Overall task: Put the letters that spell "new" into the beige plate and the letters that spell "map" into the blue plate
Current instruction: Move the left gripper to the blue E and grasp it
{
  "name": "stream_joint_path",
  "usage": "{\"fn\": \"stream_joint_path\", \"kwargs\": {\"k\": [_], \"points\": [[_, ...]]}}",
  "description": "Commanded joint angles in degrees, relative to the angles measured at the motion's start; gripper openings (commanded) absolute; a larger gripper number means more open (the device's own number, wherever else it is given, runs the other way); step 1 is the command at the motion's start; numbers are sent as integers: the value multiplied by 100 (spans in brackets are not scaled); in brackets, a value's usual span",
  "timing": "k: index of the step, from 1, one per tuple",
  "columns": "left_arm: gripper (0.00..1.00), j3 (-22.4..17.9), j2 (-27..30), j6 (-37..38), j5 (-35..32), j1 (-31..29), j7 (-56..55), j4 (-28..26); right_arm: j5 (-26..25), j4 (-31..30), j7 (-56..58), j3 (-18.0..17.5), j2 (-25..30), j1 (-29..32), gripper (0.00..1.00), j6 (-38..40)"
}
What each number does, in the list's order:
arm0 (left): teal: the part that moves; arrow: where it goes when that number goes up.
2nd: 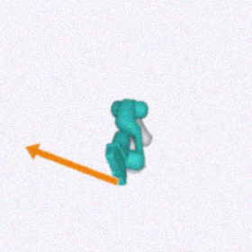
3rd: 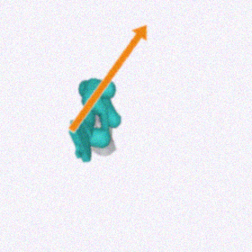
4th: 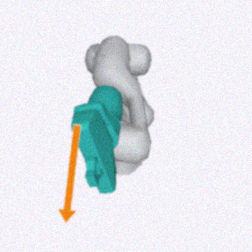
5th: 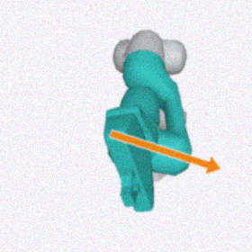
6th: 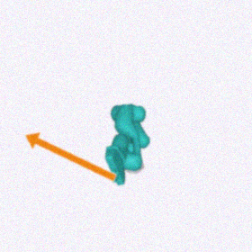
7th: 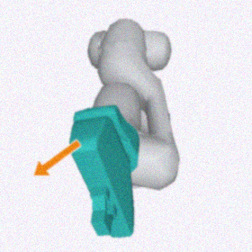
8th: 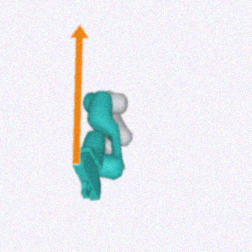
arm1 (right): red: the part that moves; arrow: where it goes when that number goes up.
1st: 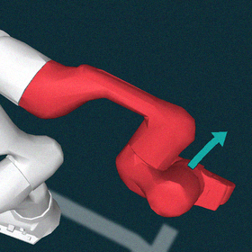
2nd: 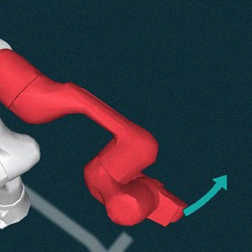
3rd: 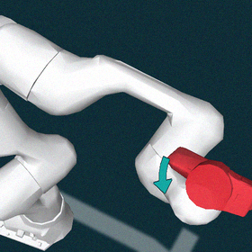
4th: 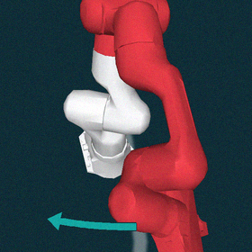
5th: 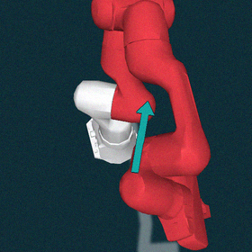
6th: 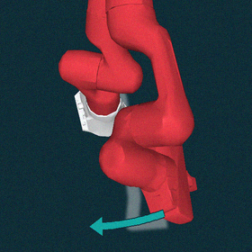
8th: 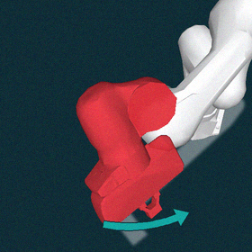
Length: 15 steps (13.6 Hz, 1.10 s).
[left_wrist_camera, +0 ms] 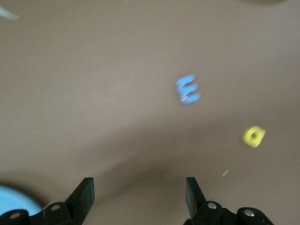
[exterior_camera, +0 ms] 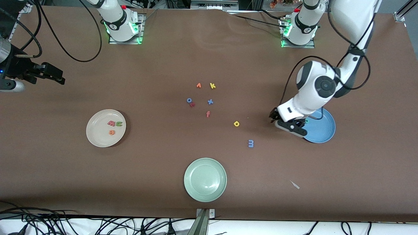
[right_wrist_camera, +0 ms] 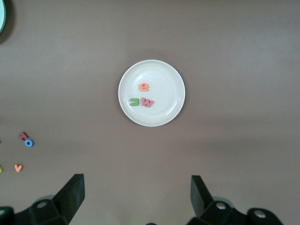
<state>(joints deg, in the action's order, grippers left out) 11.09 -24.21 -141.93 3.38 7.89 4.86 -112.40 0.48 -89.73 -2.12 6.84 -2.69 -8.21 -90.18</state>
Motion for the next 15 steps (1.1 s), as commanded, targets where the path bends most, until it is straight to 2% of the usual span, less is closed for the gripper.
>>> {"fn": "stream_joint_path", "kwargs": {"k": [1, 4, 7, 9, 15], "points": [[87, -46, -750, 16, 216, 291, -475, 893, -65, -185, -61, -104, 120, 74, 100, -140], [86, -89, -1286, -132, 198, 581, -617, 1456, -65, -115, -70, -86, -21, 47, 100, -140], [81, -151, -1691, -588, 154, 749, -609, 1659, -74, -106, -79, -95, -30, 39, 100, -131], [80, -273, -1938, -643, 137, 881, -600, 1914, -83, -106, -79, -104, -21, 4, 100, -96], [79, -362, -2219, -809, -55, 960, -538, 1941, -101, -106, -70, -104, -39, 3, 100, -131]]}}
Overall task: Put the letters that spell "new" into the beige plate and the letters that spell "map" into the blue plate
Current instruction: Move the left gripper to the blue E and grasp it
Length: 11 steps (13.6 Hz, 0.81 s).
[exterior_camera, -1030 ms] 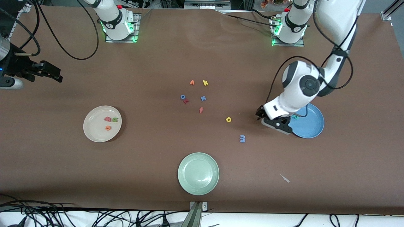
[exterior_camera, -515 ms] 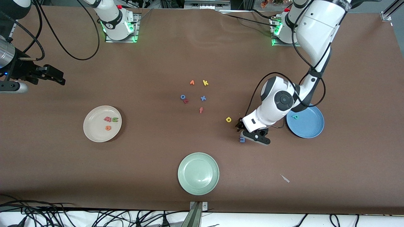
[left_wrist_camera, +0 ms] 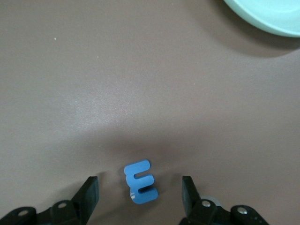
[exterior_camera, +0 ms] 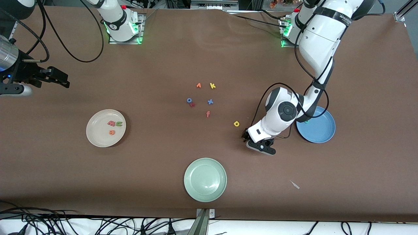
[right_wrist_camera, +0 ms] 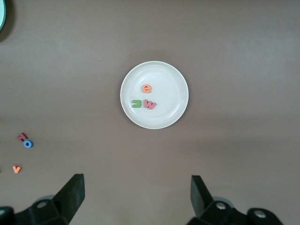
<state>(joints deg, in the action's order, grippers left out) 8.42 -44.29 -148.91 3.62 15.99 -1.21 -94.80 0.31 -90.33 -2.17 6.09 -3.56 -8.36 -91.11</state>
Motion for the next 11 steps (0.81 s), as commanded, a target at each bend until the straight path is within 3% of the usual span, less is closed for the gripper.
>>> {"fn": "stream_joint_path", "kwargs": {"k": [1, 3, 6, 8, 11], "points": [[77, -104, -264, -147, -151, 159, 59, 181, -84, -20, -64, -29, 40, 10, 100, -38], [66, -157, -325, -182, -169, 193, 68, 181, -84, -10, -64, -29, 31, 10, 100, -30], [28, -209, -326, -182, -598, 194, 85, 164, -84, -2, -64, -21, 5, 19, 100, -30], [14, -245, -291, -182, -670, 168, 103, 155, -75, -2, -64, -21, 5, 19, 100, -30], [12, -245, 59, -95, -679, -95, 68, -28, -66, -2, -64, -21, -4, 37, 100, -30]]}}
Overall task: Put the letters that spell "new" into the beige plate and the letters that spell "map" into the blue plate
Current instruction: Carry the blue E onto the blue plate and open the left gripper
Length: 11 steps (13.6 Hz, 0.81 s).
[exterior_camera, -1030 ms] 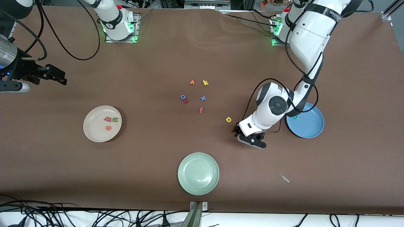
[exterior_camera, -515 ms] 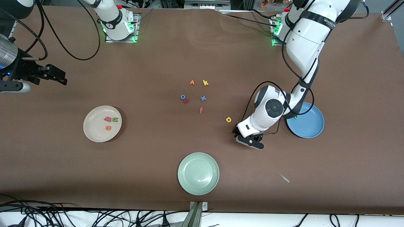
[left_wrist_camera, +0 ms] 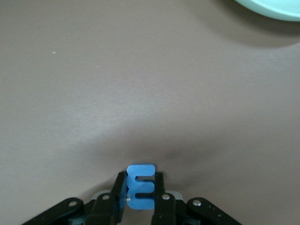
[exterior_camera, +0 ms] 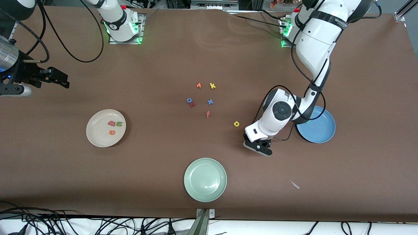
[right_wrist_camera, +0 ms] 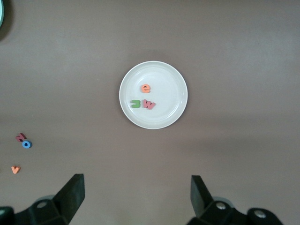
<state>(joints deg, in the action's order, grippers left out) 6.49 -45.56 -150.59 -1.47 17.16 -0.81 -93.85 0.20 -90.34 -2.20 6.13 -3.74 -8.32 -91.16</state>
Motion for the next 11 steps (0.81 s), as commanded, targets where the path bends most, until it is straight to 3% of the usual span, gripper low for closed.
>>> {"fn": "stream_joint_path", "kwargs": {"k": [1, 6, 9, 11], "points": [[12, -43, 536, 274, -178, -466, 46, -412, -55, -1, -62, -24, 14, 23, 100, -34], [13, 19, 2224, 916, -161, -1837, 1319, -2248, -55, -1, -62, -24, 14, 49, 100, -25], [15, 19, 2762, 1497, -152, -2304, 2126, -2769, -55, -1, -62, -24, 14, 49, 100, -25], [38, -7, 2728, 1498, -152, -2445, 2322, -2885, -55, -1, -62, -24, 14, 49, 100, -25]]}}
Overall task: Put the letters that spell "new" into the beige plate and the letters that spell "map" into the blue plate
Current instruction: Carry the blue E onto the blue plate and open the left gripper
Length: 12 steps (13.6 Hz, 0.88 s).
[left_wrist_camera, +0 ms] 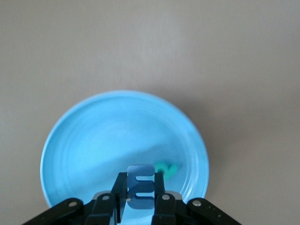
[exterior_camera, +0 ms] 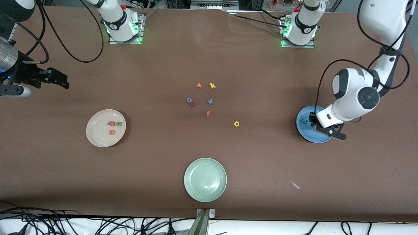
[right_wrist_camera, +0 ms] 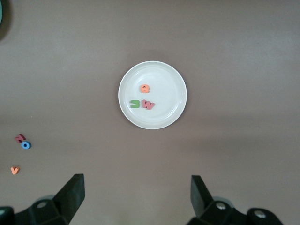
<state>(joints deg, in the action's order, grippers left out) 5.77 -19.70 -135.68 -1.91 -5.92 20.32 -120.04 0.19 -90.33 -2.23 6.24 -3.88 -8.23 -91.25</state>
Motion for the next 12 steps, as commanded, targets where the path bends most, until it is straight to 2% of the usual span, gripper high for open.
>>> {"fn": "stream_joint_path", "kwargs": {"k": [1, 2, 3, 5, 7, 9, 12], "points": [[61, 64, 133, 6, -117, -138, 209, -266, -55, -2, -58, -35, 28, 41, 100, -16], [79, 64, 124, 6, -117, -138, 201, -248, -55, -2, -58, -35, 28, 41, 100, -16], [82, 73, 124, -2, -108, -112, 192, -205, -55, -2, -58, -35, 28, 41, 100, -24], [82, 90, 63, -46, -30, 81, 78, -73, -55, -2, -58, -35, 28, 41, 100, -16], [80, 108, -69, -46, 276, 720, -411, 260, -55, -2, -58, -35, 28, 41, 100, -16], [80, 170, -384, -55, 585, 1458, -1350, 725, -55, -2, -58, -35, 28, 41, 100, -16], [80, 178, -1130, -248, 586, 2373, -2416, 1524, -55, -2, -58, -35, 28, 41, 100, -16]]}}
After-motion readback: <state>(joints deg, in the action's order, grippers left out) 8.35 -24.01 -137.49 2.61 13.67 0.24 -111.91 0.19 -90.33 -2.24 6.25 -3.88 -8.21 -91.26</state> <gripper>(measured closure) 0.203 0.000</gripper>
